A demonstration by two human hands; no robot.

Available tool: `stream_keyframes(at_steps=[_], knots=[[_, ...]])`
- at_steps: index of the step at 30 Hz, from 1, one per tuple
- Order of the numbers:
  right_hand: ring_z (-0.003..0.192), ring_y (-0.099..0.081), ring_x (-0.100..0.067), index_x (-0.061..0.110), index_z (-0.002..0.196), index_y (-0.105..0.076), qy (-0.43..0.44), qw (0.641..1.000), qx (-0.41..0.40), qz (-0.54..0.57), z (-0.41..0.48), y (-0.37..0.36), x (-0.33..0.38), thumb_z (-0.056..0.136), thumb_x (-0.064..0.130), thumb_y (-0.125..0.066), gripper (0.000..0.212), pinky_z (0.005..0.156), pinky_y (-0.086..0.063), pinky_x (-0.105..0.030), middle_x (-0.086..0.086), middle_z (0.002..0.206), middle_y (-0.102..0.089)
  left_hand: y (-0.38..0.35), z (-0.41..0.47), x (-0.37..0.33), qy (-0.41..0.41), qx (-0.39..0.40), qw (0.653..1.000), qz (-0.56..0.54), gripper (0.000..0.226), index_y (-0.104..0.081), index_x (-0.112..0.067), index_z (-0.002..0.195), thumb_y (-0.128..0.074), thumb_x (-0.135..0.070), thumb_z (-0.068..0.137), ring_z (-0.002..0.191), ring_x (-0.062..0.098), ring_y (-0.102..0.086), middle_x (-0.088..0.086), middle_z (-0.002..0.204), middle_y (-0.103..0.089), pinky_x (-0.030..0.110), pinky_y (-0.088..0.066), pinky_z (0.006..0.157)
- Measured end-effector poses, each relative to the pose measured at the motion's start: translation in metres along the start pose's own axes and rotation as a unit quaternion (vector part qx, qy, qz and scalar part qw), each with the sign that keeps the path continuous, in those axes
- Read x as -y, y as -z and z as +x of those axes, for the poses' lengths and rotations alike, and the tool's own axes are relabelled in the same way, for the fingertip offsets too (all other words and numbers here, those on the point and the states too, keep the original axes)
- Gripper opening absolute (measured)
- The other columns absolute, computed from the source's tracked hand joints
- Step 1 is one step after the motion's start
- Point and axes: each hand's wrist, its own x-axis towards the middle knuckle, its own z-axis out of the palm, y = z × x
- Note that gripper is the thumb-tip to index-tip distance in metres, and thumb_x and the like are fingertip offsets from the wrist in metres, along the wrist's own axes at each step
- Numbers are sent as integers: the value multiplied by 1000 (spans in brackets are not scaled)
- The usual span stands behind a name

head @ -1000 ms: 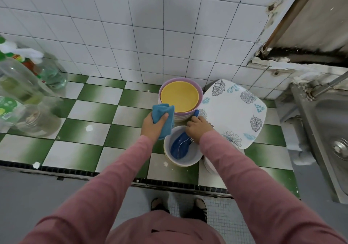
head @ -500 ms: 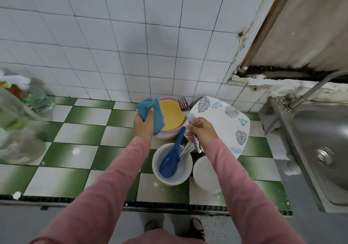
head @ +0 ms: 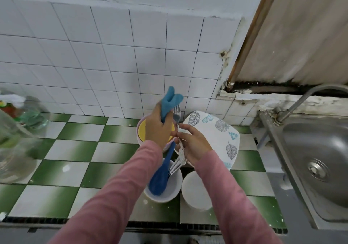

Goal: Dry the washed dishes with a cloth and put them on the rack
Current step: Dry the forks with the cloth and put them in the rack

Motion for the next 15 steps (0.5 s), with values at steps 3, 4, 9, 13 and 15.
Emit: stream_keyframes(at_steps=[3,4,9,13,15], knots=[[53,-45,-13,3,105,-59,29,999,-24,-2,0,5,7,94,-14,-47,23,44,-36,-20,-11,65,-55,-7,-9,3,-47,139,985,90,46,-46,-25,143,-55,-16,99,60,-1,-50,-11,72,-52,6,-40,59],[51,-42,-12,3,100,-58,37,999,-36,-11,0,8,9,94,-14,-45,22,43,-33,-20,-9,65,-50,-9,-12,6,-50,186,977,94,50,-40,-27,147,-54,-18,100,62,1,-51,-4,76,-57,8,-41,61],[47,-33,-11,7,86,-55,5,999,-49,-9,-6,19,19,92,-3,-44,16,40,-24,-19,-8,64,-46,-14,-6,5,-92,262,947,161,56,-27,-20,154,-48,-20,102,130,22,-50,7,148,-48,26,-41,106],[52,-30,-14,3,95,-56,-35,998,-28,46,-14,23,27,94,18,-47,17,44,-22,-21,-8,64,-48,-19,-1,3,-128,238,946,180,59,-21,-20,154,-48,-17,102,150,14,-13,-5,162,-22,18,-14,117],[51,-31,-14,4,96,-55,-28,998,-30,56,-15,26,29,100,32,-40,32,43,-23,-21,-9,62,-48,-21,-7,4,-117,250,946,170,59,-21,-20,154,-48,-17,102,149,16,-21,-2,160,-27,23,-23,117]])
